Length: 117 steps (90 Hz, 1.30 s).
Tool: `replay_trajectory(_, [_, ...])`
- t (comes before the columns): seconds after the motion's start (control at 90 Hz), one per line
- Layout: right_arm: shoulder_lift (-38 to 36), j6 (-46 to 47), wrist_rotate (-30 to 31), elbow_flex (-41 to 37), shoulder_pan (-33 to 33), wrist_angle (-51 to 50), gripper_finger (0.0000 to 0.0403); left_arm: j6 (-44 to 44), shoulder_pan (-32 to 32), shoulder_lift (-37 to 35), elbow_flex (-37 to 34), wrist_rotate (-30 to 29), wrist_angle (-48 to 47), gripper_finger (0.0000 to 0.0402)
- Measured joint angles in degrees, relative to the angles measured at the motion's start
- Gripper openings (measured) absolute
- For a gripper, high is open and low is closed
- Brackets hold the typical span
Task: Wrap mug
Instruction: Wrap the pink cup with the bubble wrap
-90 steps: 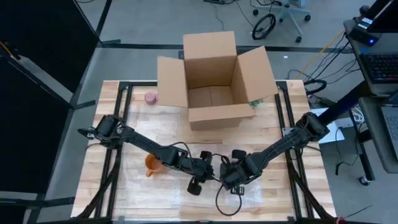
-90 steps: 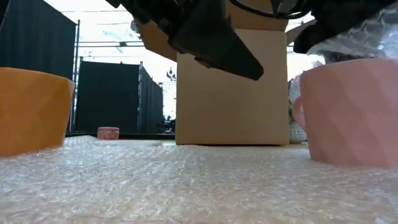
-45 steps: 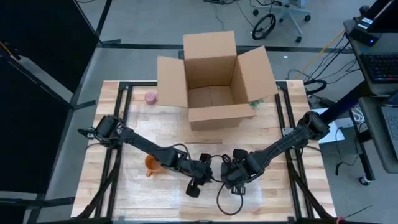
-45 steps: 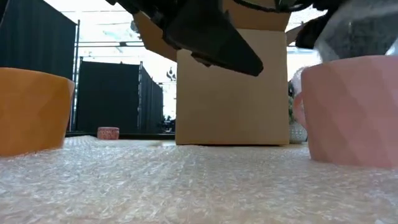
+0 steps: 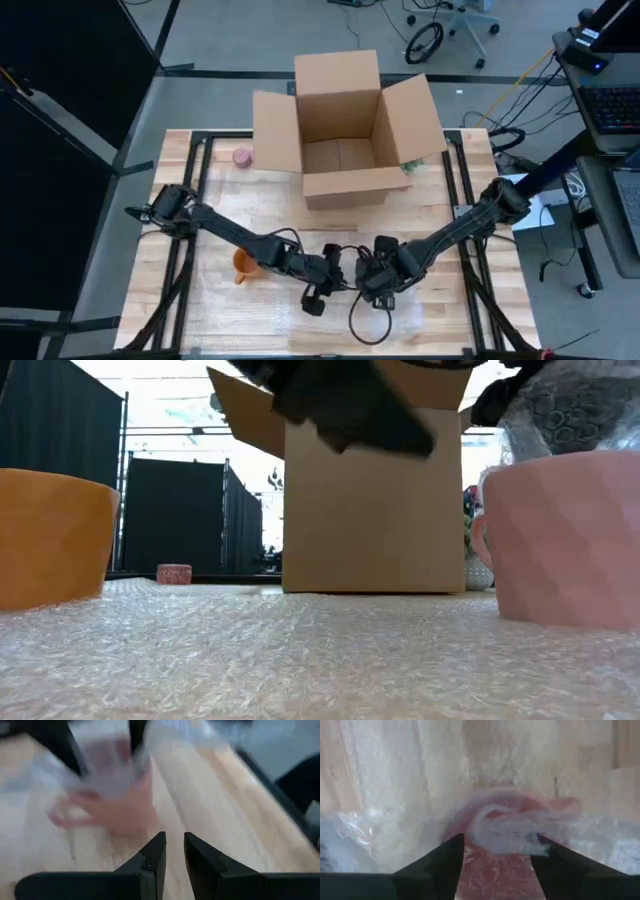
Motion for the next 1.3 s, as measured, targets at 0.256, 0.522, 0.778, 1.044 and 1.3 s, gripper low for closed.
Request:
replay_trajectory(0.256, [-0.15,0.1,2.65,0.2,0.57,1.69,0.0203,5.4,1.17,1.37,2.74,-0.11,5.84,0.0056])
replay_trajectory(0.522, [0.09,-0.09,1.79,-0.07,0.68,0.94,0.0203,4.69,3.85,7.32,2.79,1.1,16.11,0.0056])
replay_trajectory(0.778, [0.12,-0.13,1.37,-0.15,0.53,0.73,0.0203,3.26,6.05,8.9,2.85,3.57,17.39,0.0056])
replay_trajectory(1.044, [0.24,-0.26,-1.6,-0.24,0.32,-0.85,0.0203,2.32,6.15,10.9,2.96,4.8,17.57,0.0056])
replay_trajectory(1.3, [0.24,0.35,-4.75,1.18,0.22,-3.89,0.0203,2.42,6.21,11.03,2.96,4.91,16.86,0.0056])
